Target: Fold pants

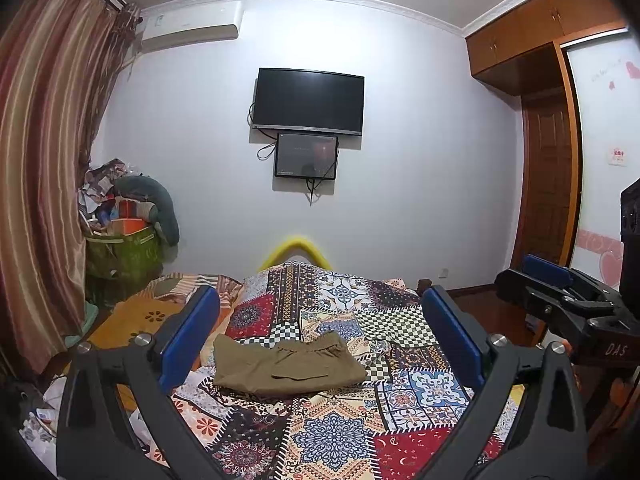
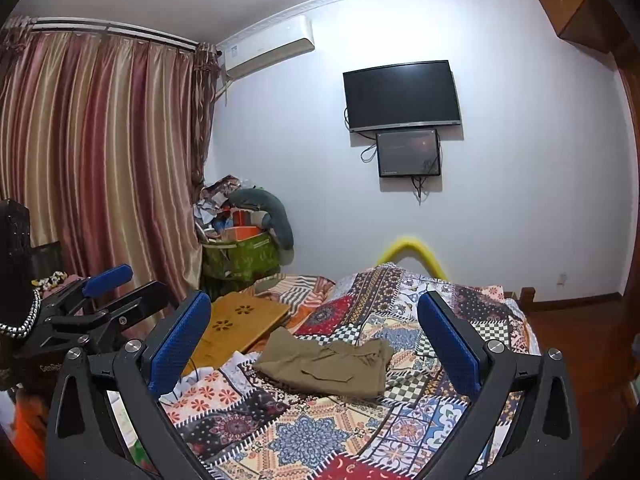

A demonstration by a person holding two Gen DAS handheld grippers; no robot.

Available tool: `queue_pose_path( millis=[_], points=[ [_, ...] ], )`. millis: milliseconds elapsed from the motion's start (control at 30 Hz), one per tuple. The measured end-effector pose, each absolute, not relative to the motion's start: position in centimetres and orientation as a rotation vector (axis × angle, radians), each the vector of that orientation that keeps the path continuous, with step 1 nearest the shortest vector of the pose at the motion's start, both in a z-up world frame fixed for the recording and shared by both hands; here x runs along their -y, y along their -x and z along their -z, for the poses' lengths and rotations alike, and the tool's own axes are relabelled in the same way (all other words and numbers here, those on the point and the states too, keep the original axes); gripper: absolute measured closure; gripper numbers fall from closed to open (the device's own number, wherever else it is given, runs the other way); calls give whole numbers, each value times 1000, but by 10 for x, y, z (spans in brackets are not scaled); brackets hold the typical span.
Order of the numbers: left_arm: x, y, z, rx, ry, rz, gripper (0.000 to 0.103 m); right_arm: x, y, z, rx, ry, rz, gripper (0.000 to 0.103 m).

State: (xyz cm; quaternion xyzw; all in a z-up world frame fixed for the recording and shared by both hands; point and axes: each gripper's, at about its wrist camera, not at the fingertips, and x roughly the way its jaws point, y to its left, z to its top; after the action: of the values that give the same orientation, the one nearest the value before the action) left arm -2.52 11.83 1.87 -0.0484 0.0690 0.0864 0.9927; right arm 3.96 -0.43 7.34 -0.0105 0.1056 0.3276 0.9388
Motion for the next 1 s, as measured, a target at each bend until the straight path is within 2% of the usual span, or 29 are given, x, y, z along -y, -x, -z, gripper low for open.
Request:
queue_pose_path(
  millis=[1000],
  points=[
    [-129,20,-16,-154,93,-142,1,9,-40,-71,-230,6,-657,0]
  ],
)
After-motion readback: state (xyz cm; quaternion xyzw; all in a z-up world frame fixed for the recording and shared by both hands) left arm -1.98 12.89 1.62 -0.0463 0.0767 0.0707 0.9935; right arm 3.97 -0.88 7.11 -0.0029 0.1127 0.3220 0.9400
